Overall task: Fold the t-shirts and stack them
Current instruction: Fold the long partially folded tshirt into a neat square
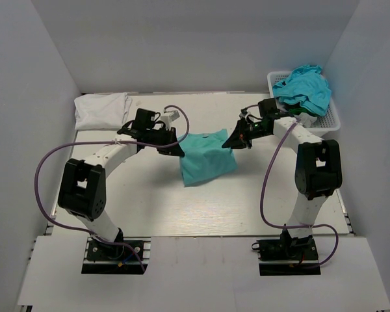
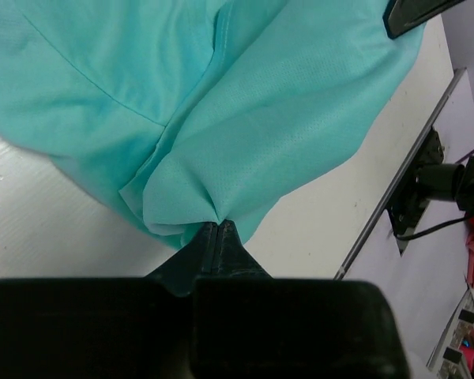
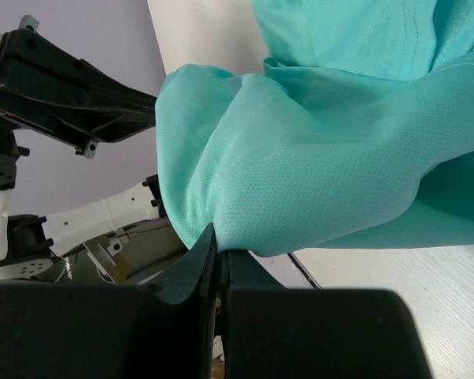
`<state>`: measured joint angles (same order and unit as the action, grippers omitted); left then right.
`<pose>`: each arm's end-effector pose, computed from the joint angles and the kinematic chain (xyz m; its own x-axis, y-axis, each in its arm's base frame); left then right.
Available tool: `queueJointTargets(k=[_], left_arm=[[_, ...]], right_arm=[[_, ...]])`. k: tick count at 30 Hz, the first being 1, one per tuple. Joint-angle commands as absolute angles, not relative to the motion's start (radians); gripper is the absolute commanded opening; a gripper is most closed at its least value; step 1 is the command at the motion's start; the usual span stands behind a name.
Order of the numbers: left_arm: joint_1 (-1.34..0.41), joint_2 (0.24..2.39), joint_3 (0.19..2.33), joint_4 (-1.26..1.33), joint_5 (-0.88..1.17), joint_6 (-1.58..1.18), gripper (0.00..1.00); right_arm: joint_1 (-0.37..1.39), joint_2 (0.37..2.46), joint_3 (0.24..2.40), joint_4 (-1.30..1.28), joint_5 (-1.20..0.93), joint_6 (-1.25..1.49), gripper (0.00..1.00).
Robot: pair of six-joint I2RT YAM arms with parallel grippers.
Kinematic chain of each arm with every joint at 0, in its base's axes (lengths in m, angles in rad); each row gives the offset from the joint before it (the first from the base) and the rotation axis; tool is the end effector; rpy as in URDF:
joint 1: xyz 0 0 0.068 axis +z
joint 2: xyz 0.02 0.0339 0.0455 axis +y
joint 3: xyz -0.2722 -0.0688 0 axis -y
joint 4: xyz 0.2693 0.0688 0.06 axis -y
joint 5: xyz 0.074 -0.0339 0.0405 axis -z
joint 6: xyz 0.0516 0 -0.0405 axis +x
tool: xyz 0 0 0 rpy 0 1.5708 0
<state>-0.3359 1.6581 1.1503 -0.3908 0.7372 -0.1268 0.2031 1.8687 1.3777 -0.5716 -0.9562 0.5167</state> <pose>0.3455 -0.1574 0.2184 -0.8136 0.1849 -0.5512 0.5407 0.5891 -0.6005 0.3991 0.1252 0.2090 -0.9938 0.0862 -0.0705 -0.0170 0.5084 0.8610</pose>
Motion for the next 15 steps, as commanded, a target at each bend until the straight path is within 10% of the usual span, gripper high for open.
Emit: queueJointTargets(k=[1,15], left_arm=[[-0.341,1.550,1.137,-0.325,0.687,-0.204,0.00],[-0.331,1.465,1.212,-0.314,0.571,-0.285,0.00]], right_arm=[[0.199,1.807,1.404,-0.549,-0.979,0.518,0.00],[0.193,1.832,1.511,-0.535,-1.077,0.554,0.00]])
